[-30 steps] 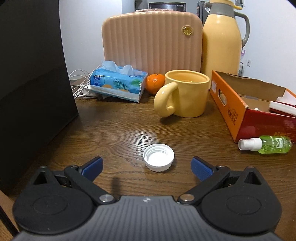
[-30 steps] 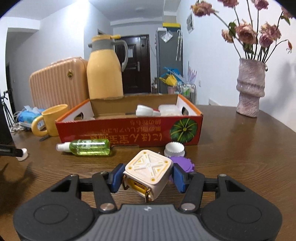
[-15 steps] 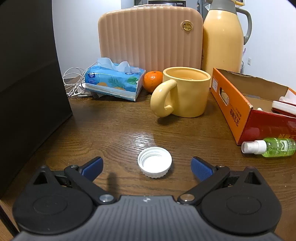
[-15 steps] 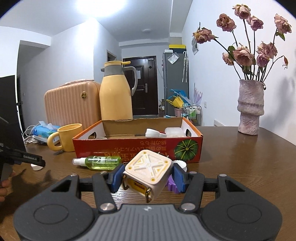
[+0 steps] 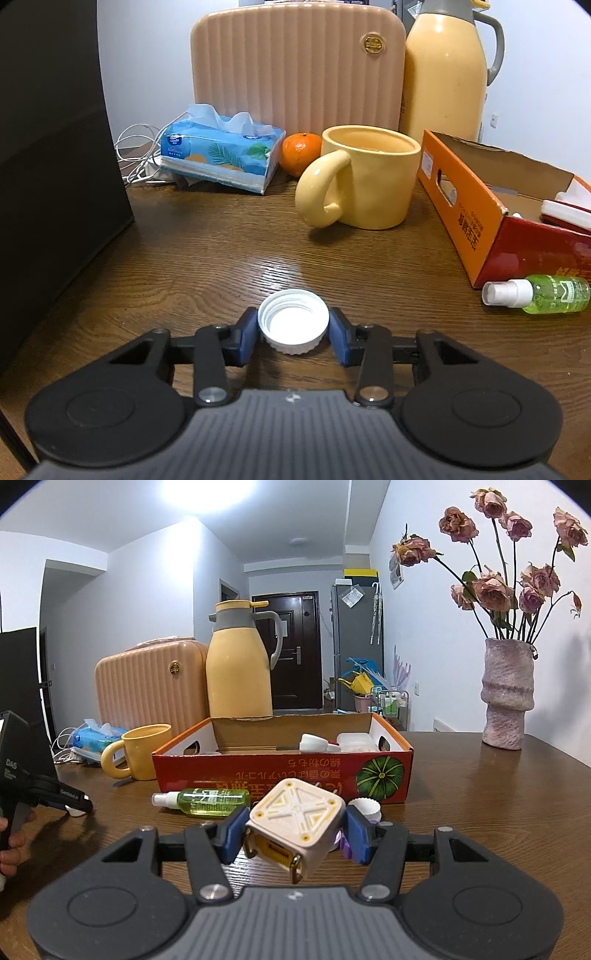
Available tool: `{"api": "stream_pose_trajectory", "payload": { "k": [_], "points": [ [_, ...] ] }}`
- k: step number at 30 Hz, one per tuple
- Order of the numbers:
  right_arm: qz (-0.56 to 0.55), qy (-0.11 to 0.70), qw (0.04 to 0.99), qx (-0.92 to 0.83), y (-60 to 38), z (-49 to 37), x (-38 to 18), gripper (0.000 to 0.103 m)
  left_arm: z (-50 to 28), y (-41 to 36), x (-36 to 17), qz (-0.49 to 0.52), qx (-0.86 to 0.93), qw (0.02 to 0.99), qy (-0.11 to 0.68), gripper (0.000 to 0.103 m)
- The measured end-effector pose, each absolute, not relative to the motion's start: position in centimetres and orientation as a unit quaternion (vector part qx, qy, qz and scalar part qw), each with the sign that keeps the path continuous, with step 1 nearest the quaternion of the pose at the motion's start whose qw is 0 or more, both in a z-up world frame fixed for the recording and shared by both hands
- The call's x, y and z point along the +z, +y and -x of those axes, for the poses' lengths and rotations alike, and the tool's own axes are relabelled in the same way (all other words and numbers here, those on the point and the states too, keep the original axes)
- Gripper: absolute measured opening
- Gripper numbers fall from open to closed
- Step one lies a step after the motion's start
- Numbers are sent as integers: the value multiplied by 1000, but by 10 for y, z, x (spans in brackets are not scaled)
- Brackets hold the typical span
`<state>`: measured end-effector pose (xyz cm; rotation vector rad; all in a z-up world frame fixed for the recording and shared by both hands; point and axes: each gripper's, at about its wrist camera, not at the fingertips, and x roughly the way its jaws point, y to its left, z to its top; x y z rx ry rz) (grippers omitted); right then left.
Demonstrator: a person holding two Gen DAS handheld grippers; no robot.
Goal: Organize rigid objects
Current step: 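Lift the beige cube and white cap and carry both over the cardboard box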
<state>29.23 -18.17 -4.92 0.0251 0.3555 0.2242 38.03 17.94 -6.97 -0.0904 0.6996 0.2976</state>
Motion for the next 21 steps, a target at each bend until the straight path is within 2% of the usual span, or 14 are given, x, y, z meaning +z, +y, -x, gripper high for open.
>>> {"api": "stream_pose_trajectory", "payload": {
  "k": [21],
  "points": [
    [-14, 172, 978, 116, -182, -289, -49, 55, -336, 131, -50, 13, 110, 954, 278, 41]
  ]
}}
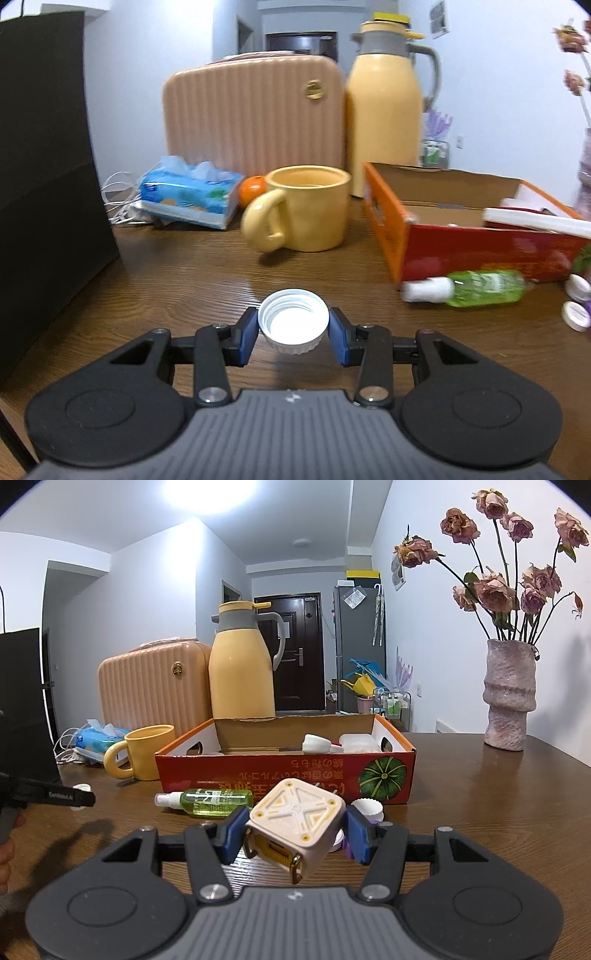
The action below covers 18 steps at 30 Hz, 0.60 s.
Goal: Organize rigid objects
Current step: 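Lift the beige cube and white cap and carry both over the cardboard box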
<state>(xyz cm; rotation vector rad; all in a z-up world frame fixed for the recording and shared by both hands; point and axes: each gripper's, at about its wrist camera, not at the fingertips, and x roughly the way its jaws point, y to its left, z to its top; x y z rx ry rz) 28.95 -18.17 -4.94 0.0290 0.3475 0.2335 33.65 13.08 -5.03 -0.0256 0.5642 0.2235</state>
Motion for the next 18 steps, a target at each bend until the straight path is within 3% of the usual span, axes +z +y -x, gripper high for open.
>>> {"api": "stream_pose_trajectory", "payload": {
  "k": [18],
  "points": [
    [-20, 165, 977, 133, -182, -281, -47, 55, -293, 58, -44, 15, 40, 965, 258, 41]
  ]
}}
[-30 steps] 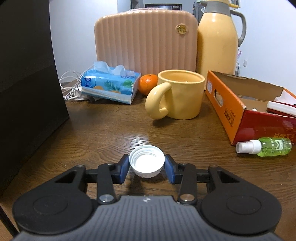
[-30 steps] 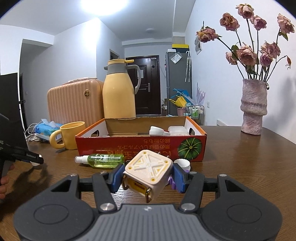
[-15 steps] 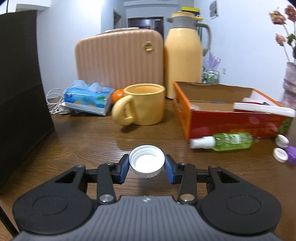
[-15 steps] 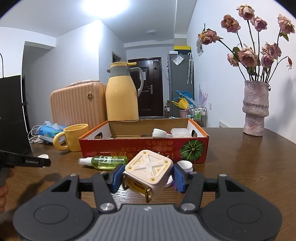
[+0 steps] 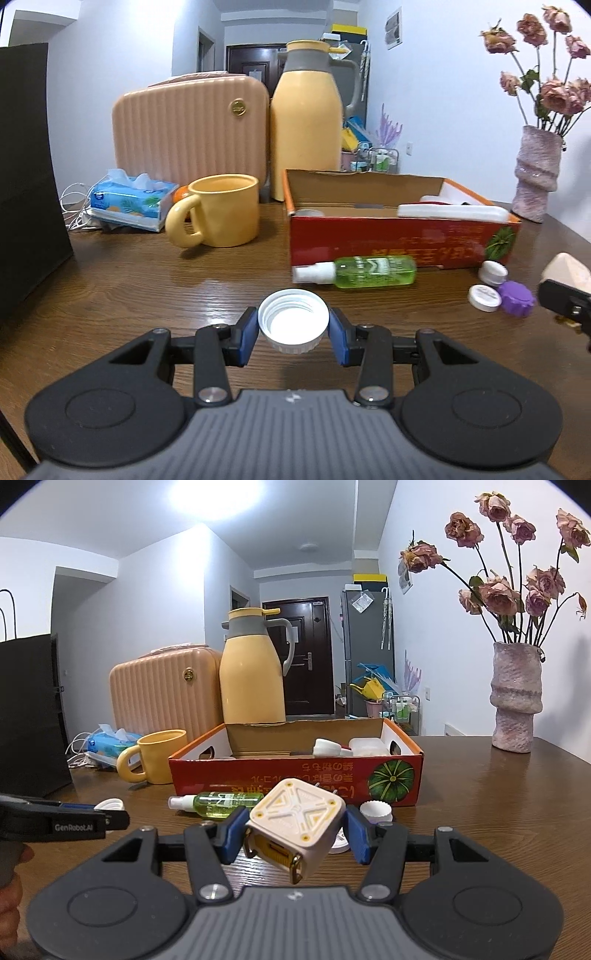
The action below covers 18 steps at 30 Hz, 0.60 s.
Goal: Organize rigid objects
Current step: 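Lift the beige cube and white cap and carry both over the cardboard box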
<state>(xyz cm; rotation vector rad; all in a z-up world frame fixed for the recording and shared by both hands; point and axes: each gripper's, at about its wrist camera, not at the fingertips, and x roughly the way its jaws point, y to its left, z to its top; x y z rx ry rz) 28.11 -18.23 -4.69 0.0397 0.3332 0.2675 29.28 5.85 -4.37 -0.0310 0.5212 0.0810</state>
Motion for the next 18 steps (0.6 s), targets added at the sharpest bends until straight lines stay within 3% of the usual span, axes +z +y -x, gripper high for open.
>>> {"api": "stream_pose_trajectory", "payload": {
  "k": [18],
  "points": [
    [-25, 144, 979, 145, -191, -285, -29, 55, -280, 19, -19, 32, 15, 974, 222, 41]
  ]
}}
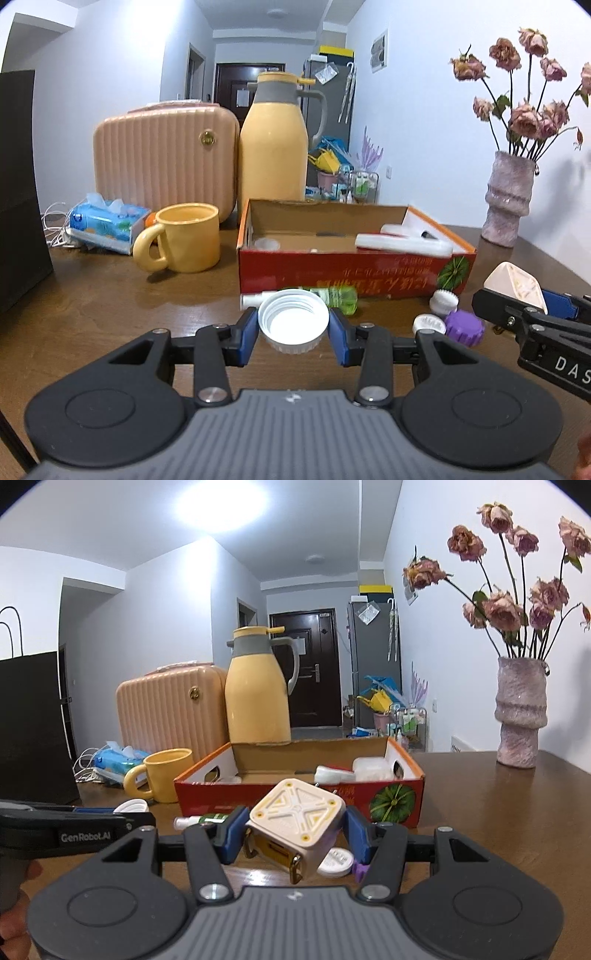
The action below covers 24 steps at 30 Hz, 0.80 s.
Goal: Organize rigid objects
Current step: 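Lift the beige cube and white cap and carry both over the cardboard box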
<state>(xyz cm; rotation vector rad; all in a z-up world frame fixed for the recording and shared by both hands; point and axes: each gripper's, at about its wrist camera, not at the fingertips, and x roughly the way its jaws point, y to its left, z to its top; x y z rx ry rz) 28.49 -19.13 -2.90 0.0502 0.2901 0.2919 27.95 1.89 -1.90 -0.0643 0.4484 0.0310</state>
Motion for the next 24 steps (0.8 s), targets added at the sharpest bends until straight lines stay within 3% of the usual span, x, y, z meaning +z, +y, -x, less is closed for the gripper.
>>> {"api": "stream_pose_trajectory", "payload": {
  "k": [24],
  "points": [
    [-50, 133, 980, 137, -194, -356, -3, 55, -341, 3, 13, 63, 26, 979, 190, 41]
  ]
}}
